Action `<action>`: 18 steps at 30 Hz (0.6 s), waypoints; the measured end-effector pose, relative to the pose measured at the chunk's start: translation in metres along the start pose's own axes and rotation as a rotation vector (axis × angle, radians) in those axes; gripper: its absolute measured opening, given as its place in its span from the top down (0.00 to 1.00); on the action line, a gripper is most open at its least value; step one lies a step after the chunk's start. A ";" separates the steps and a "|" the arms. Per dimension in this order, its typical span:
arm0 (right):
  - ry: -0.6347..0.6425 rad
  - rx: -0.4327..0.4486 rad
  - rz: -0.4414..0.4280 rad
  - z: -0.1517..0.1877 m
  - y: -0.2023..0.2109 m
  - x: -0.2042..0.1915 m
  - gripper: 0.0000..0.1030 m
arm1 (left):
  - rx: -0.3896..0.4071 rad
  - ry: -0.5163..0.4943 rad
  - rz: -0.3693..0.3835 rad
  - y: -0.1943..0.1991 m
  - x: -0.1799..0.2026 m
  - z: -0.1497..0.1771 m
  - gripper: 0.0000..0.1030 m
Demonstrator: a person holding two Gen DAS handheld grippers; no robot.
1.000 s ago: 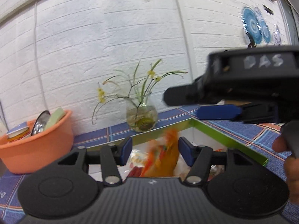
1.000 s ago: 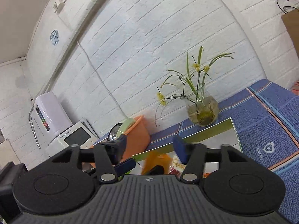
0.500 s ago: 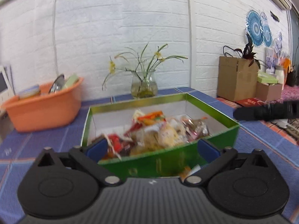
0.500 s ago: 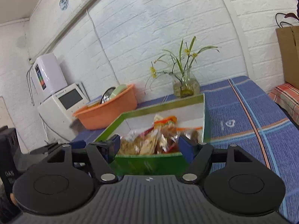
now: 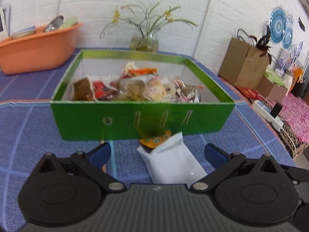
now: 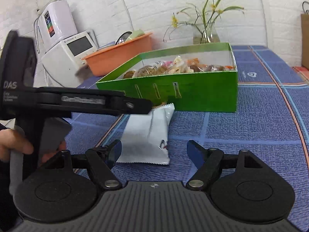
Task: Organize snacks
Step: 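Grasp the white wrapped pack beside the box with the left gripper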
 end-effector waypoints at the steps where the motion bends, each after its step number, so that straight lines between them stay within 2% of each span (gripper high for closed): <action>1: 0.000 0.028 0.021 0.001 0.000 -0.004 0.00 | -0.015 -0.004 0.000 -0.004 0.003 0.001 0.00; 3: 0.019 0.042 0.033 0.001 -0.004 -0.011 0.00 | -0.025 -0.021 -0.002 -0.010 0.009 0.003 0.00; 8: 0.050 -0.031 0.034 0.000 -0.018 -0.015 0.00 | -0.071 -0.034 -0.013 -0.025 0.009 0.010 0.01; 9: 0.043 -0.037 0.041 -0.001 -0.020 -0.013 0.00 | -0.086 -0.027 -0.007 -0.027 0.007 0.012 0.05; 11: 0.052 -0.042 0.054 -0.002 -0.024 -0.013 0.00 | -0.071 -0.062 0.007 -0.027 0.007 0.014 0.07; 15: 0.110 -0.051 0.004 -0.001 -0.026 -0.015 0.00 | -0.039 -0.094 0.048 -0.024 0.007 0.018 0.15; 18: 0.126 -0.054 0.014 0.001 -0.024 -0.018 0.00 | -0.039 -0.101 0.068 -0.019 0.011 0.019 0.27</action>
Point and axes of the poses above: each gripper's, at about its wrist camera, not at the fingertips, and y roughly against the way its jaws point, x to its right, z to its underside, the point moved 6 cm from there along -y, roughly the way its jaws point, and after that the axes turned 7 degrees about y, right-handed, at the moved point
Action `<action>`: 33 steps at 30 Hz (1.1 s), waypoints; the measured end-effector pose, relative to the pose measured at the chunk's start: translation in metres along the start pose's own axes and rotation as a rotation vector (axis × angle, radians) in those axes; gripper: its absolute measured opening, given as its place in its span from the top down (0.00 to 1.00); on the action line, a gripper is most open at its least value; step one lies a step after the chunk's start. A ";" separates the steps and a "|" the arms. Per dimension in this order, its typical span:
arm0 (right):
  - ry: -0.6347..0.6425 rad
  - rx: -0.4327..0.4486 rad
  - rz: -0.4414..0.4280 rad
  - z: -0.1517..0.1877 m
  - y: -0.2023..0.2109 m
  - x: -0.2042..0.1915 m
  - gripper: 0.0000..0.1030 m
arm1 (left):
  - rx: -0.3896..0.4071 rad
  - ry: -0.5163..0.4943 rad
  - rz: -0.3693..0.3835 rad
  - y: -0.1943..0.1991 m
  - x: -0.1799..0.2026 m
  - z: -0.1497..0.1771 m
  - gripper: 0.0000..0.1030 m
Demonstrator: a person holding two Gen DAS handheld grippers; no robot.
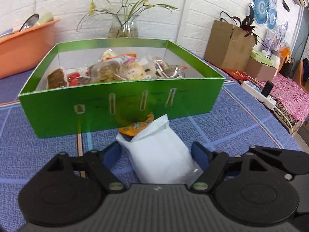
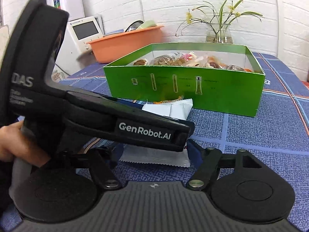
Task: Organize snacks
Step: 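Grasp the white wrapped pack beside the box with the left gripper, then lift the white pack over the green box and open the left gripper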
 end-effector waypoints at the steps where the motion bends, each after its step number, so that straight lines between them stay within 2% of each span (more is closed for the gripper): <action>1: 0.002 -0.002 0.002 0.000 0.001 0.000 0.00 | 0.000 -0.004 0.004 0.002 0.001 0.001 0.28; 5: -0.004 -0.008 -0.011 0.002 0.007 -0.007 0.00 | 0.001 -0.015 0.008 0.012 0.004 0.005 0.31; 11: 0.008 0.053 -0.056 -0.002 0.029 -0.021 0.00 | 0.063 -0.010 0.005 0.045 0.004 0.009 0.32; 16: 0.035 0.086 -0.101 -0.008 0.039 -0.039 0.00 | 0.130 -0.016 -0.037 0.075 -0.002 0.014 0.32; 22: 0.118 0.111 -0.123 -0.029 0.033 -0.051 0.01 | 0.202 -0.020 -0.110 0.093 -0.012 -0.001 0.31; 24: 0.146 0.114 -0.132 -0.041 0.028 -0.050 0.09 | 0.229 -0.009 -0.138 0.096 -0.018 -0.011 0.31; 26: 0.151 0.127 -0.136 -0.056 0.024 -0.046 0.22 | 0.261 0.007 -0.155 0.099 -0.024 -0.024 0.31; 29: 0.113 0.164 -0.147 -0.077 0.022 -0.035 0.27 | 0.305 0.008 -0.157 0.102 -0.028 -0.045 0.31; 33: 0.123 0.194 -0.101 -0.090 0.020 -0.031 0.29 | 0.324 0.010 -0.134 0.095 -0.024 -0.070 0.34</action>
Point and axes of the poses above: each gripper's, at about its wrist camera, not at the fingertips, and y roughly against the way its jaws point, x to its right, z to its underside, the point moved 6 cm from there along -y, roughly the way its jaws point, and after that the axes turned 7 degrees about y, right-handed, at the moved point
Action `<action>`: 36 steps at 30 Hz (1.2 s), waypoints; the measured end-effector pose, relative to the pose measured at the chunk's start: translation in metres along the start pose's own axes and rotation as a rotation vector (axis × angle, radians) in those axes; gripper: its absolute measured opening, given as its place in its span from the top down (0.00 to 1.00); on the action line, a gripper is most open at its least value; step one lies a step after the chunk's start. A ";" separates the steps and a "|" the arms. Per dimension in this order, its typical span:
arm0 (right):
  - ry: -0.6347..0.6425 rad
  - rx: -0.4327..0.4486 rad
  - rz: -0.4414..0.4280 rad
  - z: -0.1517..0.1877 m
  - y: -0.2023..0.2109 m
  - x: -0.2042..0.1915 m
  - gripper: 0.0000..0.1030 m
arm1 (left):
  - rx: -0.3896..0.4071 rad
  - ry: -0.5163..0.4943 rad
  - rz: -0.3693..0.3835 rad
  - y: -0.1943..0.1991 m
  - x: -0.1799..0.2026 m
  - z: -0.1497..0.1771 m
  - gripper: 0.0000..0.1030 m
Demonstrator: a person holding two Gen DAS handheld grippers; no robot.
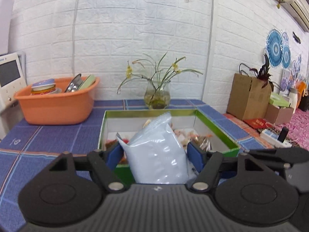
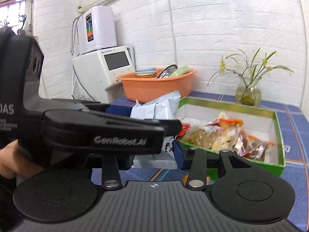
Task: Organize snacks
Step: 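Lift the white pack over the green box and open the left gripper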
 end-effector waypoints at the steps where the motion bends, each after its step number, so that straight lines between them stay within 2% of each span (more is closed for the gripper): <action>1: 0.008 0.001 0.011 -0.002 -0.002 0.002 0.29 | 0.000 -0.003 0.006 -0.005 0.003 -0.005 0.38; 2: 0.011 0.000 0.020 -0.002 -0.003 0.005 0.29 | 0.001 -0.004 0.017 -0.010 0.006 -0.010 0.44; 6: -0.011 0.010 0.074 -0.008 -0.011 0.025 0.33 | -0.007 -0.007 0.031 -0.036 0.017 -0.027 0.46; 12: -0.130 0.067 0.116 -0.013 -0.018 0.060 0.34 | 0.023 0.007 0.028 -0.063 0.027 -0.038 0.46; 19: -0.114 0.048 0.168 -0.012 -0.030 0.082 0.34 | -0.017 0.016 0.054 -0.099 0.033 -0.041 0.46; 26: -0.103 0.076 0.186 -0.017 -0.038 0.104 0.31 | -0.028 -0.009 0.079 -0.124 0.041 -0.055 0.46; 36: -0.100 0.040 0.199 -0.006 -0.048 0.113 0.27 | -0.029 -0.058 0.048 -0.145 0.049 -0.036 0.45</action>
Point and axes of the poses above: each gripper's, at about its wrist camera, not at the fingertips, and y roughly against the way its jaws point, x to its right, z to its underside, the point moved 6 cm from there along -y, roughly the way its jaws point, and after that the axes turned 7 degrees about y, right-handed, at the moved point
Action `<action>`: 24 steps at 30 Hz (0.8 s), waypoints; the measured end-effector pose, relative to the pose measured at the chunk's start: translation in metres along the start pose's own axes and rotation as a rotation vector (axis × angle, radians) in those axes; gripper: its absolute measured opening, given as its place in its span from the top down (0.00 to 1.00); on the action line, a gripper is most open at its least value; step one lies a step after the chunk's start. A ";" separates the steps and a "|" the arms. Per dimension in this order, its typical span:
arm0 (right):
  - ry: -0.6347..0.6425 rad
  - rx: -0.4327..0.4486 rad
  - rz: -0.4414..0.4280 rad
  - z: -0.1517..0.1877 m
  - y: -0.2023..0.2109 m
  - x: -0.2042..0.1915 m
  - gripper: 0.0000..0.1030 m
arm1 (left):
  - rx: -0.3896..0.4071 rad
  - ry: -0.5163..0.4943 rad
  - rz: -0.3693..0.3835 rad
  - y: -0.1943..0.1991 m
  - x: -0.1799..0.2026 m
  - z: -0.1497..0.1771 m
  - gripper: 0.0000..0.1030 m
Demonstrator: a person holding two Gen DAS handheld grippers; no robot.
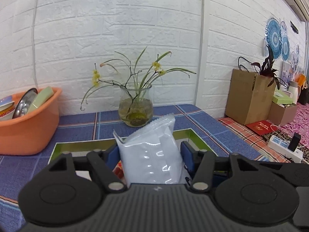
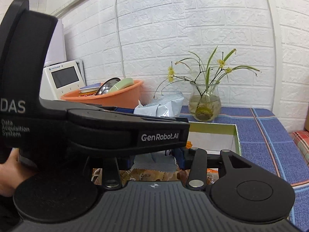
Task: Organize snacks
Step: 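Lift the white pack over the green box and open the left gripper, then grasp the small orange jelly cup on the cloth with the right gripper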
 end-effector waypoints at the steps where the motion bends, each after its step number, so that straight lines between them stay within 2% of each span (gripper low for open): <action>1: 0.000 0.001 -0.002 0.001 -0.001 0.000 0.27 | -0.002 0.010 -0.002 -0.001 -0.002 0.000 0.45; 6: -0.007 0.011 -0.010 0.003 -0.004 0.000 0.26 | -0.012 0.017 -0.026 -0.010 -0.006 0.004 0.43; 8: 0.004 0.023 0.000 0.003 -0.004 -0.001 0.17 | -0.007 0.018 -0.037 -0.015 -0.008 0.003 0.43; 9: 0.012 0.035 0.033 0.003 -0.004 0.000 0.13 | -0.010 0.016 -0.051 -0.019 -0.009 0.002 0.43; 10: 0.024 0.047 0.068 0.003 -0.003 0.001 0.03 | -0.010 0.016 -0.062 -0.022 -0.010 0.001 0.43; 11: 0.039 0.055 0.086 0.003 -0.002 0.002 0.00 | -0.009 0.018 -0.069 -0.023 -0.012 0.000 0.40; 12: 0.048 0.060 0.084 0.002 -0.001 0.002 0.00 | -0.009 0.027 -0.076 -0.024 -0.015 0.000 0.32; 15: 0.039 0.071 0.046 -0.001 0.003 0.002 0.00 | 0.005 0.073 -0.082 -0.020 -0.025 0.001 0.27; 20: 0.041 0.072 0.024 -0.004 0.005 -0.001 0.00 | 0.054 0.062 -0.125 0.006 -0.034 -0.001 0.23; 24: 0.041 0.048 0.037 0.000 0.012 -0.002 0.00 | 0.090 0.080 -0.159 0.042 -0.047 0.001 0.22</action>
Point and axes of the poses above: each gripper's, at about its wrist camera, not at the fingertips, and y roughly against the way its jaws point, x to its right, z to its underside, the point moved 6 cm from there along -y, roughly the way its jaws point, and after that the axes turned 7 degrees about y, right-handed, at the moved point
